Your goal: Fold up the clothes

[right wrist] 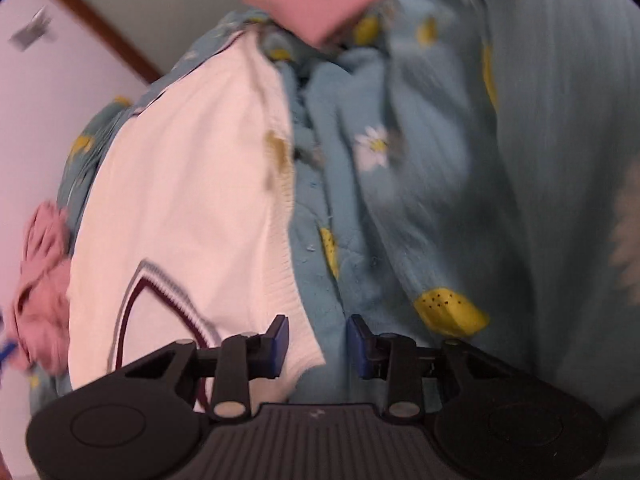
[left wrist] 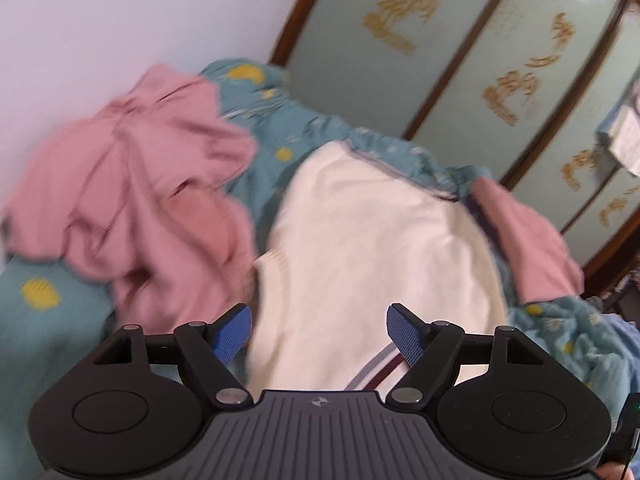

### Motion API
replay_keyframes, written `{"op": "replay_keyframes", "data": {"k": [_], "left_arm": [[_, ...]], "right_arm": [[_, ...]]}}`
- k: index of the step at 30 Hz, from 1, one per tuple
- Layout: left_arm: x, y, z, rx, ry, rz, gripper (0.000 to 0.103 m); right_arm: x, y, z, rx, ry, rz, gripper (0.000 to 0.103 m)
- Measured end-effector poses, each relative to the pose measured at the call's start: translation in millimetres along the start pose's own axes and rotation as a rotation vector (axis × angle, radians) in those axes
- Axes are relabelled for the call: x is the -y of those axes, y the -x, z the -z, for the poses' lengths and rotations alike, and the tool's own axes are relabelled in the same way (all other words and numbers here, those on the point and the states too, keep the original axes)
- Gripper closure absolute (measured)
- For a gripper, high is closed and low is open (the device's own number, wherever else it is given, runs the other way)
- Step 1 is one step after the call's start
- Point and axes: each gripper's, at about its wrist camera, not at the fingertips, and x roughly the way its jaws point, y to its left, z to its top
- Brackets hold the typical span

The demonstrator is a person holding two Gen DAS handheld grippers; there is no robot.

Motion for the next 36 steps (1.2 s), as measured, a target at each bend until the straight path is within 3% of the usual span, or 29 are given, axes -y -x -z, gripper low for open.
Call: {"op": "replay_keyframes", "data": {"k": [3,6,13,15,16,20,24,28,31,32,33,34,36], "left_arm": [[-5,-4,1,-0.013,0.047,-0.018,0.029],[0,-18,1,-0.057,0.023,-0.073,0.029],[9,-38,14,-0.176,-0.061,-0.109,0.031],[8,-47,16,-0.214,-0.067,-0.126,0.031],[6,-51,18,-0.227,-0.058,-0.138,0.031],[-10,-65,18,-0.3,0.036,-0.142,0.031],[-21,-60,18,-0.31,0.111,-0.116,0.031],[-22,-67,23,-0.392,0.134,-0.107,0.031],[-15,-71,30,-0.402,0.085,-0.158,0.044],[-14,-70,31,-0.393,0.089,-0.138,0.057],[-13,-68,32,-0.384,0.093,-0.118,0.077],[-15,-65,33,-0.38,0.12,-0.055,0.088],[-18,-55,33,-0.348,0.161,0.037,0.092]], "right_arm": [[1,9,6,0.001,-0.023,-0.044,0.07],[0,13,16,-0.017,-0.031,-0.072,0.07],[5,-2,21,-0.022,-0.054,-0.097,0.07],[3,-4,22,0.009,-0.028,-0.122,0.078],[2,-4,23,0.03,-0.008,-0.126,0.089],[-5,4,26,0.103,0.045,-0.101,0.093],[4,31,28,0.204,0.001,-0.039,0.094],[3,16,25,0.115,0.003,0.011,0.093],[-3,10,23,0.105,0.034,0.037,0.093],[-2,10,22,0.106,0.023,0.03,0.093],[1,10,21,0.107,0.003,0.016,0.093],[4,10,21,0.107,-0.02,-0.002,0.092],[9,9,18,0.107,-0.065,-0.032,0.092]]}}
